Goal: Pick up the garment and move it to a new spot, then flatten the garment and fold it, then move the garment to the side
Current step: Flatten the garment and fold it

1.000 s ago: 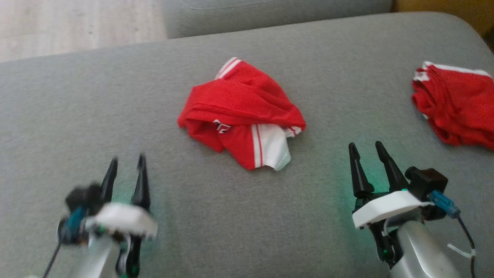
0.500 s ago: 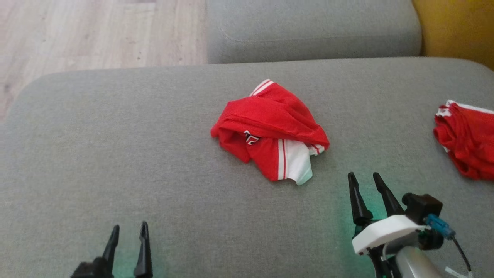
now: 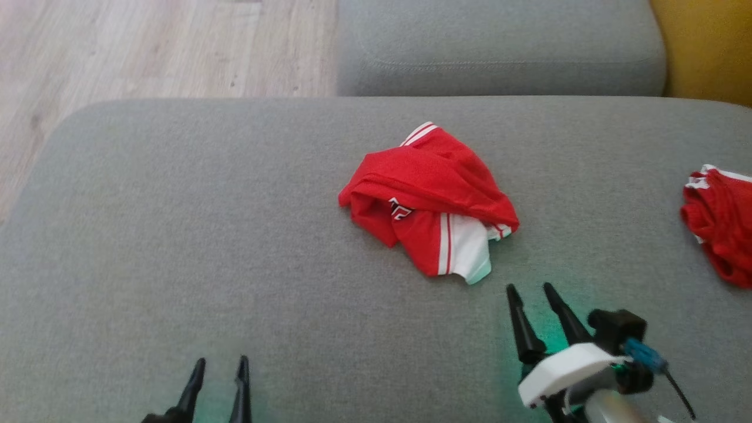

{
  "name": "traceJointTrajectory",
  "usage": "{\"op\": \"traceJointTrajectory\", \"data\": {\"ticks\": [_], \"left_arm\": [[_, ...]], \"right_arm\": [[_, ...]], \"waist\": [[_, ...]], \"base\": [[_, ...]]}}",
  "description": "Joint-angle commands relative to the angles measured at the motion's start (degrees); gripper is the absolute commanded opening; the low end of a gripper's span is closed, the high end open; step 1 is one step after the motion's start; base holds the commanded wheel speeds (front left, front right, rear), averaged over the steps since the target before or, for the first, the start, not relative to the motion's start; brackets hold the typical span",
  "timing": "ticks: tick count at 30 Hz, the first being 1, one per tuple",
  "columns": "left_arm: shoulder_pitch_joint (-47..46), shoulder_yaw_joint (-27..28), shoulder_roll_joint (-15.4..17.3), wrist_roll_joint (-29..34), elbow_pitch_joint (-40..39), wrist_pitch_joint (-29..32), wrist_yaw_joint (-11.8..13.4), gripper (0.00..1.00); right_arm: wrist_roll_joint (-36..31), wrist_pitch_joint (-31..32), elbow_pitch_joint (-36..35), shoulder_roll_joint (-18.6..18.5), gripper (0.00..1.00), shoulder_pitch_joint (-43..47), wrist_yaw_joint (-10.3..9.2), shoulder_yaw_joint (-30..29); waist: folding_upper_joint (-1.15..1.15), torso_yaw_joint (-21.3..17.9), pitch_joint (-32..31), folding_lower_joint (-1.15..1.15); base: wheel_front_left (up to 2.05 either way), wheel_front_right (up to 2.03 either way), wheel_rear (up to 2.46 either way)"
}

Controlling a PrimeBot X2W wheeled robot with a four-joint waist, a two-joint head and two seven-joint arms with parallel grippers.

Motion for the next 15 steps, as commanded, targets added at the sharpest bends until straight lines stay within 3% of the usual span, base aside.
{"op": "traceJointTrajectory", "data": {"ticks": [1,6,15], "left_arm": [[-2.9,0.9,-0.5,0.6,-1.6,-0.7,-0.4,1.00],[-4.1,-1.1,-0.7,0.6,-1.1,-0.7,-0.6,1.00],[-5.5,-5.7,-0.9,0.0,0.2,-0.7,-0.8,1.00]], "right_arm": [[0.5,-0.6,-0.6,0.0,1.00,-4.2,-0.04,2.3],[0.8,-0.3,3.0,0.0,1.00,-8.7,-0.04,4.0],[-1.1,1.8,16.1,0.0,1.00,-16.2,-0.04,1.9]], "waist": [[0.00,0.9,0.9,0.00],[0.00,3.1,2.6,0.00],[0.00,7.3,4.7,0.00]], "base": [[0.00,0.00,0.00],[0.00,0.00,0.00],[0.00,0.00,0.00]]}}
